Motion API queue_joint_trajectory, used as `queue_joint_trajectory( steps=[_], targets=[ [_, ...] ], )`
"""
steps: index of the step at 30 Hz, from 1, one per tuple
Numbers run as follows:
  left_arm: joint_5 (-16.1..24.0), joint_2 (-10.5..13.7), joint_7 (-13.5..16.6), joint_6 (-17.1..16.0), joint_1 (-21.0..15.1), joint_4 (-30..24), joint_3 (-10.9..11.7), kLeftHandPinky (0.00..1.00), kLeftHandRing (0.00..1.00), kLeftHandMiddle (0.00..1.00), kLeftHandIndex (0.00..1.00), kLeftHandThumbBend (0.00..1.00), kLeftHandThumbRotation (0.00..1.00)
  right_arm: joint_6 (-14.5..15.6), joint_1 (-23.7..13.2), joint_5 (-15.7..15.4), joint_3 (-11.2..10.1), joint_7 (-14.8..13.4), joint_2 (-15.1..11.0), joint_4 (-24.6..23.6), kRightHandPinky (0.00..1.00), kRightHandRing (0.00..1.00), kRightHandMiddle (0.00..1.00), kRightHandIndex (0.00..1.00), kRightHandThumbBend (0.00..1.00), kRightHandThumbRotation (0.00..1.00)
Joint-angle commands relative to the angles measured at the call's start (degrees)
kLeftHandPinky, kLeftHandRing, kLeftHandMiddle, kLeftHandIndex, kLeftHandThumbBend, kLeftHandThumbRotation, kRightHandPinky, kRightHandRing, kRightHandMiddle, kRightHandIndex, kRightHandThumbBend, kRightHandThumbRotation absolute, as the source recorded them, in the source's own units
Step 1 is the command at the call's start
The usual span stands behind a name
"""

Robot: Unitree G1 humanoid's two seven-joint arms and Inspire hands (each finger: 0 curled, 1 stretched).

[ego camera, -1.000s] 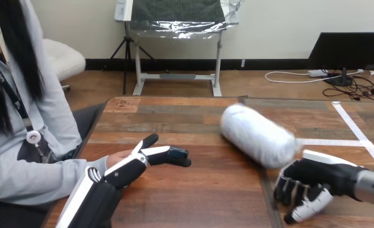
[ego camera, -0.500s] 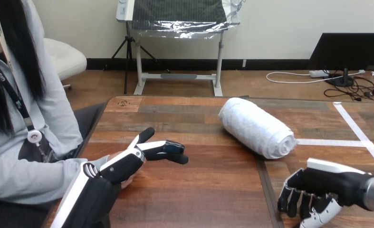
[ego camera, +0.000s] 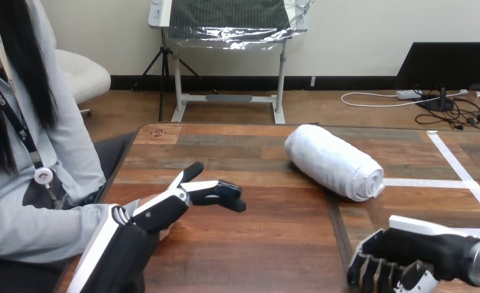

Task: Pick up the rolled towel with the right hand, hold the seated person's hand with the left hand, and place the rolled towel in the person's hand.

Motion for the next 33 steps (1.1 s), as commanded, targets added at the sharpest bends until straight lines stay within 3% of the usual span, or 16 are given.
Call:
queue_joint_trajectory(
  steps=[1, 11, 17, 24, 33],
  targets=[
    [-1.2, -0.4, -0.1, -0.9, -4.2, 1.0, 0.4, 0.96, 0.72, 0.69, 0.72, 0.89, 0.58, 0.4, -1.2, 2.3, -3.3, 0.0, -1.3, -5.5, 0.45, 0.51, 0.56, 0.61, 0.67, 0.02],
    [-1.3, -1.1, 0.0, -1.0, -4.4, 1.5, 0.3, 0.95, 0.7, 0.68, 0.72, 0.89, 0.58, 3.2, -0.1, 5.5, -8.2, -3.1, 0.6, -12.0, 0.42, 0.48, 0.54, 0.6, 0.71, 0.02],
    [-2.6, -0.6, -0.8, -1.0, -4.7, 1.9, -0.2, 0.94, 0.69, 0.68, 0.72, 0.88, 0.57, 4.3, 0.2, 7.9, -11.3, -6.4, 2.6, -15.4, 0.39, 0.46, 0.52, 0.58, 0.73, 0.01],
    [-2.6, -0.9, -1.4, -1.4, -5.2, 2.5, -0.2, 0.95, 0.69, 0.68, 0.72, 0.87, 0.57, 3.1, -2.4, 11.5, -14.2, -11.0, 5.3, -15.7, 0.37, 0.43, 0.5, 0.57, 0.73, 0.0],
    [-2.4, -1.3, -1.3, -1.1, -5.2, 2.5, -0.3, 0.95, 0.69, 0.68, 0.72, 0.88, 0.58, -0.2, -7.8, 10.9, -15.3, -17.5, 7.4, -13.5, 0.38, 0.44, 0.51, 0.56, 0.76, 0.01]
  ],
)
